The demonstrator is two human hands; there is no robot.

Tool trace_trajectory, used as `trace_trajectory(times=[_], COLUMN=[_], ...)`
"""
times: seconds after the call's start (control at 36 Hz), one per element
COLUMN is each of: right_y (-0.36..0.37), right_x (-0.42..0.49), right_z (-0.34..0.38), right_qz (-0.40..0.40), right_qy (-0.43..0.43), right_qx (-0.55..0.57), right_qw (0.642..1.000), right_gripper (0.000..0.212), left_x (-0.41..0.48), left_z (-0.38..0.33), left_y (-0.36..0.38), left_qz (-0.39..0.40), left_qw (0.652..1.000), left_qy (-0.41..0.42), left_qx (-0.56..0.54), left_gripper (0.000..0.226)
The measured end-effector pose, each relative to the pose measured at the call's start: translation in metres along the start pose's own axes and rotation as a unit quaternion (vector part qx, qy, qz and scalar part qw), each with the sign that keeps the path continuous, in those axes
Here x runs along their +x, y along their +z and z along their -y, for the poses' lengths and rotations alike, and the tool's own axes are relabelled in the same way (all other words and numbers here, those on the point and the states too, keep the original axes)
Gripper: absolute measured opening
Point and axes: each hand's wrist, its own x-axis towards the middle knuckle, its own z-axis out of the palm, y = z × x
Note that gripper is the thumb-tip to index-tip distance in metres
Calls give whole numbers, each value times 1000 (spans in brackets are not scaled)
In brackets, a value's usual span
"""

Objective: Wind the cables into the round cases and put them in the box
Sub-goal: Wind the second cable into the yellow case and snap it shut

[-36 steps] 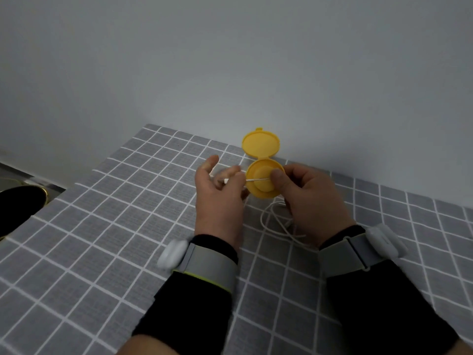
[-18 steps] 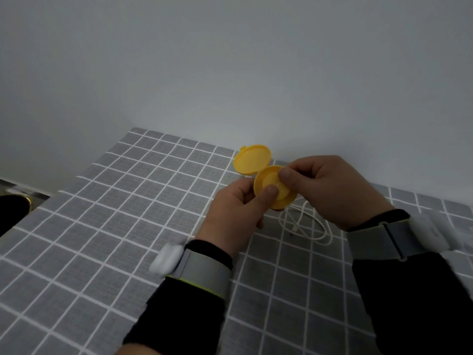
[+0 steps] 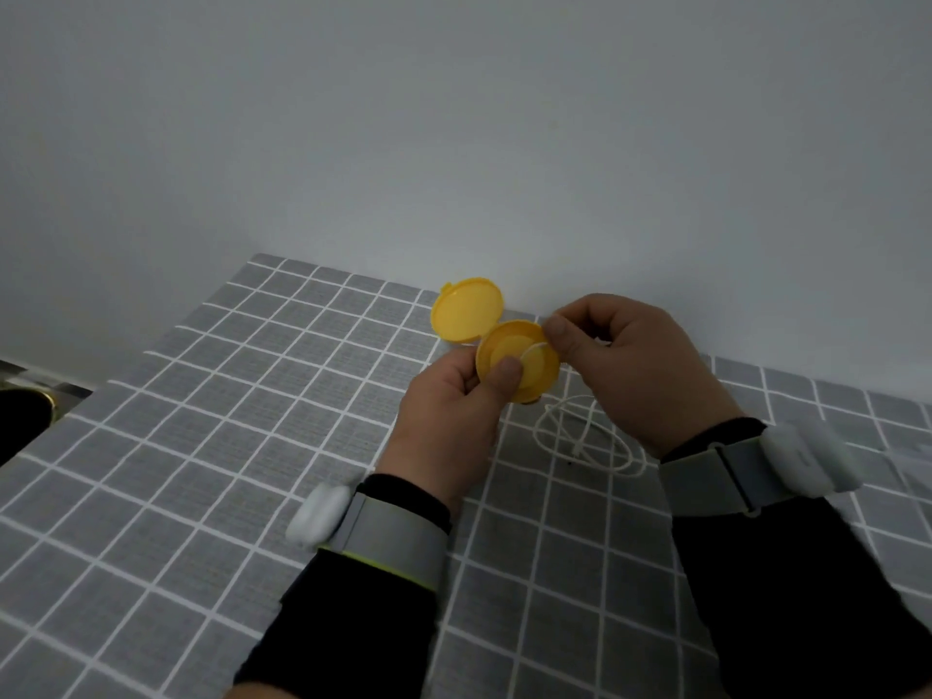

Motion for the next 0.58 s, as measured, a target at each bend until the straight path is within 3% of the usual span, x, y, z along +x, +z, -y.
trace_trajectory(times=[0.11,0.19,0.28,0.44,0.58], right_y=[23,41,53,67,57], right_x=[-3,-7,-13,-15,-12], right_z=[-2,2,10,4,3], right_qz=[27,49,53,24,0], right_qy=[53,130,174,108,101], right_qx=[107,268,353,254,202], right_qw=[992,953,918,961,974], right_gripper=[12,12,12,24,21], left_x=[3,5,5,5,6], left_z=[3,3,3,4,5], left_y=[-2,-3,-3,-4,-4], left_qz=[-60,-103,-133,-150,-112], left_qw=[998,993,988,986,992], left_qy=[-13,-20,-31,-38,-39], left_qx=[-20,-56,-75,-67,-31], left_gripper=[26,35,28,19,30])
